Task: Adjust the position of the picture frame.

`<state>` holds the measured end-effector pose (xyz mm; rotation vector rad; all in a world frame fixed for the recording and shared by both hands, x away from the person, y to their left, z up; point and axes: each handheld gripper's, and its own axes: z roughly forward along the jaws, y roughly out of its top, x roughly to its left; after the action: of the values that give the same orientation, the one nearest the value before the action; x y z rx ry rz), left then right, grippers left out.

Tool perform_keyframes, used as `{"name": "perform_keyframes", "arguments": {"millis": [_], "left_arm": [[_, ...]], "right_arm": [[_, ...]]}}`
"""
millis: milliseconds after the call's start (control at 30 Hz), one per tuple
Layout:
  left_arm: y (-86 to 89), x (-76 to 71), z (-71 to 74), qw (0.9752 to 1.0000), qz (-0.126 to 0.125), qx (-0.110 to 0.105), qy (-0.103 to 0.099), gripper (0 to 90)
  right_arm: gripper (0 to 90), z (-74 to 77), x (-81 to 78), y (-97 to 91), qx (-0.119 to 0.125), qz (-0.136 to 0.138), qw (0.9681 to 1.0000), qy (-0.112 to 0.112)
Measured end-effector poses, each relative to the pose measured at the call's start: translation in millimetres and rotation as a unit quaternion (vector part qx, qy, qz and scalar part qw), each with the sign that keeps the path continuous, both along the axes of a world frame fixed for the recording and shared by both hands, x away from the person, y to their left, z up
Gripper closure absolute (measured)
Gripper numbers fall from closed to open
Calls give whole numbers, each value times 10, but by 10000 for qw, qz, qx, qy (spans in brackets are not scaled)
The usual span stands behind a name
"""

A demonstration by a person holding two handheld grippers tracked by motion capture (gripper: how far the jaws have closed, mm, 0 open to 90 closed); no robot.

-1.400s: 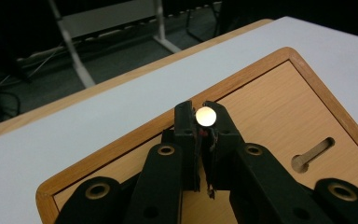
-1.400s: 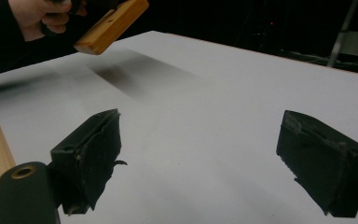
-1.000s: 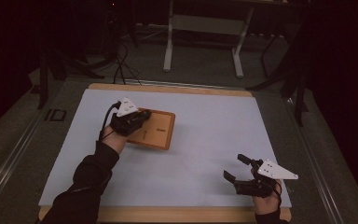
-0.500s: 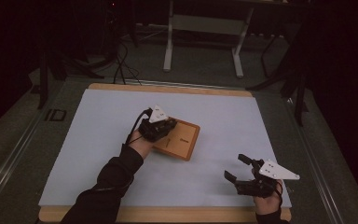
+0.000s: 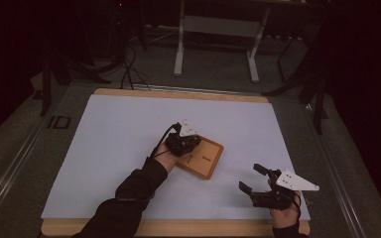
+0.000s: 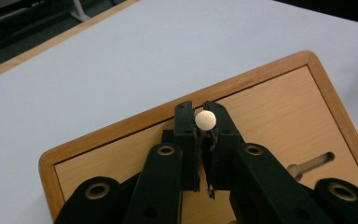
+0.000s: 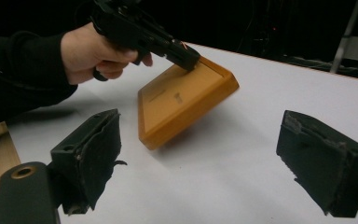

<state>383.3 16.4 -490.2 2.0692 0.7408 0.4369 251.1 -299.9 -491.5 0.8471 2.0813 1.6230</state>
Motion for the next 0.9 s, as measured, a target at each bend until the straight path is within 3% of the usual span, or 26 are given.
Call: {"name": "perform_keyframes", "arguments": {"millis": [467, 900], "left_arm": [[-246, 150, -224, 9998, 18, 136, 158, 852], [-329, 235, -357, 9991, -8, 186, 391, 852]], "right_arm": [[133, -6, 9, -18, 30, -5, 10000, 32], [133, -10, 12, -21, 39, 18, 10000, 67]]}}
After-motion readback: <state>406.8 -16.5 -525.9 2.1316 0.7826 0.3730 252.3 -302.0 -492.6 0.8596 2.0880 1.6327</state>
